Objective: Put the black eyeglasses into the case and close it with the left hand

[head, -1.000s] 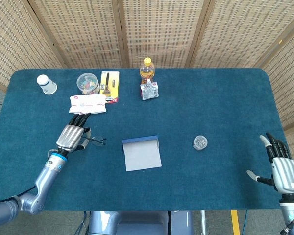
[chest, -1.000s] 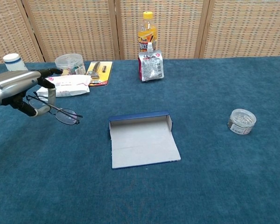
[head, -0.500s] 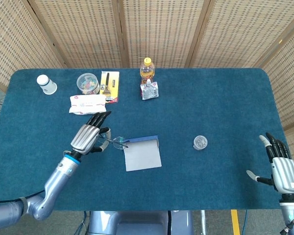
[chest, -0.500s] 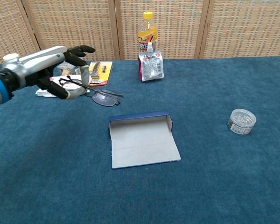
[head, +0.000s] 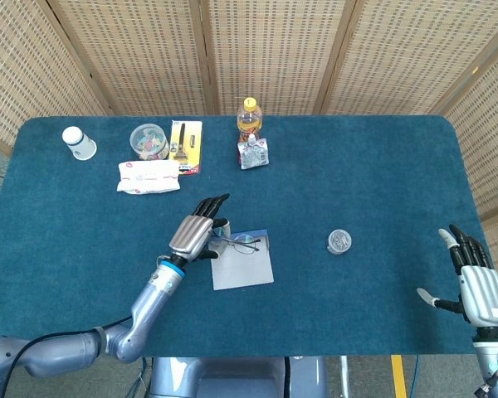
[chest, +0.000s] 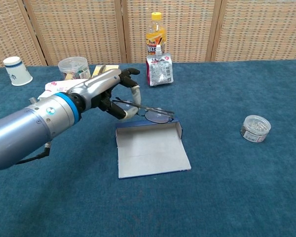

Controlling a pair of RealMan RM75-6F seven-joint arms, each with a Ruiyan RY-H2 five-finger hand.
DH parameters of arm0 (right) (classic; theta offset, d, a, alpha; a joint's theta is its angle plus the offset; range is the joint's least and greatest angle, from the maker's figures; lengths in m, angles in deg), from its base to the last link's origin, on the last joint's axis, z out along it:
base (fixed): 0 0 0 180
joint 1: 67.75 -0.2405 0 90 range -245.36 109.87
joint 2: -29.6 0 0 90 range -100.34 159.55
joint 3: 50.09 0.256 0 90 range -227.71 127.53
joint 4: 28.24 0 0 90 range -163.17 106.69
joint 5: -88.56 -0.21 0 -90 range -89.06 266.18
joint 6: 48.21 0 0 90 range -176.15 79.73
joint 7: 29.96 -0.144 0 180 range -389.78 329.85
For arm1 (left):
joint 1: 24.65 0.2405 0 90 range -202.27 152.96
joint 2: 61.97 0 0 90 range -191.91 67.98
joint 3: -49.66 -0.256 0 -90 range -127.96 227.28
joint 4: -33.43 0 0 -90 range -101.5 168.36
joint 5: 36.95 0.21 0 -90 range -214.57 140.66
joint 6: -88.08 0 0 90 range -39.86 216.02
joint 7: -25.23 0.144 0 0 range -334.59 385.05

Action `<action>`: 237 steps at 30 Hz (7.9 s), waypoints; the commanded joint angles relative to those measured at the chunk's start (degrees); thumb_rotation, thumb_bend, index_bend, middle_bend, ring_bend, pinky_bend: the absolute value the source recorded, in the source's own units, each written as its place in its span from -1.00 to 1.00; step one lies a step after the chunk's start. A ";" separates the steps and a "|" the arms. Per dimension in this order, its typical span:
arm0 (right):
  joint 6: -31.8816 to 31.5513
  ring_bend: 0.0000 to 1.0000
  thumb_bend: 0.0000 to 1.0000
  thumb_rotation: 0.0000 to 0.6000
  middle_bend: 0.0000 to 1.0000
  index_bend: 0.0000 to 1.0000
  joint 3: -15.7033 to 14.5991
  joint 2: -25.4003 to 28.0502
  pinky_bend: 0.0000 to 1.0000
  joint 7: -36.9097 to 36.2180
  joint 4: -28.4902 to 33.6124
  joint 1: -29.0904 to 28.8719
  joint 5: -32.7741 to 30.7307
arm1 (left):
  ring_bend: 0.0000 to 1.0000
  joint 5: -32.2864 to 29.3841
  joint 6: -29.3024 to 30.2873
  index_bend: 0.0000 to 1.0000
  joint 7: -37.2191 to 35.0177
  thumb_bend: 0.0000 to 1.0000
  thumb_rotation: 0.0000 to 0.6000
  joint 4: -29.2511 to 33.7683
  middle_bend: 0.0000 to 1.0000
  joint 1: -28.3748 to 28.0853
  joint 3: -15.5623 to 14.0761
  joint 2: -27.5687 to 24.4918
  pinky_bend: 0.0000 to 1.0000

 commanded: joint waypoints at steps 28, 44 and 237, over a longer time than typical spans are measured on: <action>-0.05 -1.00 -1.00 1.00 -1.00 -1.00 -0.22 0.01 -1.00 -1.00 -0.50 -0.05 0.45 | -1.00 -2.86 0.82 0.23 0.02 -0.03 1.00 -11.72 -1.00 -0.11 -0.96 13.65 -1.00; -0.07 -1.00 -1.00 1.00 -1.00 -1.00 -0.23 0.03 -1.00 -1.16 -0.51 -0.08 0.50 | -1.00 -3.12 0.38 -1.00 2.03 -0.14 1.00 -12.98 -1.00 0.56 -0.76 13.75 -1.00; 1.67 -1.00 -1.00 1.00 -1.00 -1.00 -0.61 1.14 -1.00 -3.57 0.75 -0.60 0.06 | -1.00 29.13 24.33 -0.42 -24.25 -0.64 1.00 -28.27 -1.00 25.46 -24.67 -4.88 -1.00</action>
